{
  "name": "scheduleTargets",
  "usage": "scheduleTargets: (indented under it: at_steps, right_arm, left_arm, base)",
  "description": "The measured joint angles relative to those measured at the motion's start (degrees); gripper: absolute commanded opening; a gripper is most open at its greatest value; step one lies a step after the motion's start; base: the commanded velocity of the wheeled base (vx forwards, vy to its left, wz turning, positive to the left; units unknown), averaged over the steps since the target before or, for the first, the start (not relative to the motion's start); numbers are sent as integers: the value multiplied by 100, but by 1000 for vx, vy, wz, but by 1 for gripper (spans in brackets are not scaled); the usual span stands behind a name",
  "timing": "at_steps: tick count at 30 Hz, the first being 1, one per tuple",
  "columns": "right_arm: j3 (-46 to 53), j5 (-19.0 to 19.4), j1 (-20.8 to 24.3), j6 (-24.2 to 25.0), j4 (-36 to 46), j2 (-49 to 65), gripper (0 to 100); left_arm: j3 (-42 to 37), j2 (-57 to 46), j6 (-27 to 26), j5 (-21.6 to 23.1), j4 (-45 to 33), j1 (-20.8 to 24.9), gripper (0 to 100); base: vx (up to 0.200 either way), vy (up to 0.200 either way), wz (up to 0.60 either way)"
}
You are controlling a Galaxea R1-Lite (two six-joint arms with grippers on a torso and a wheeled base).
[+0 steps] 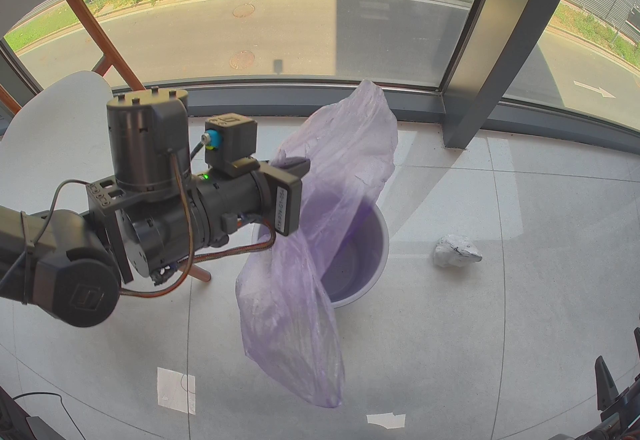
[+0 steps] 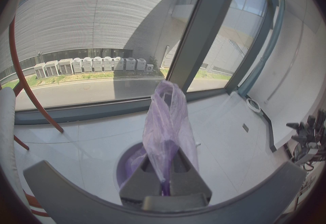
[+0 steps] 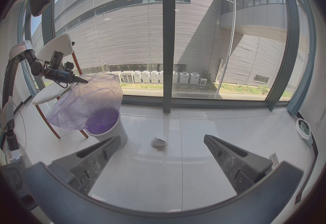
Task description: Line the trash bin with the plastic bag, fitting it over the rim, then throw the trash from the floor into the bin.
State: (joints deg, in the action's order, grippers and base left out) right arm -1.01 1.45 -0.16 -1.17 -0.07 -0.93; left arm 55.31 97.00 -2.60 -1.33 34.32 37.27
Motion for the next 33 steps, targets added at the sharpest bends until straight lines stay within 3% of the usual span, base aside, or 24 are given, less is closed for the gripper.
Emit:
scheduleTargets:
  at_steps: [4, 14, 24, 29, 33]
  right_arm:
    - [0, 106, 0, -82, -11, 0, 100]
    - [-386, 555, 321, 217, -773, -483, 100]
    - [-968, 1122, 1577, 1608, -1081, -2806, 100]
    - [-1390, 1381, 1885, 1857, -1410, -4170, 100]
    - [-1681, 1524, 2016, 1896, -2147, -5315, 100]
  left_arm:
    - [-296, -80, -33, 2, 66, 96, 0]
    - [-1430, -378, -2, 313, 1448, 123, 0]
    - [-2472, -814, -2, 677, 2039, 88, 0]
    - [-2714, -1023, 6, 742, 2121, 77, 0]
    - [-2857, -1142, 11, 770, 2163, 66, 0]
  base:
    - [0, 0, 0]
    - [0, 0, 0]
    - [0, 0, 0]
    - [0, 0, 0]
    - [0, 0, 0]
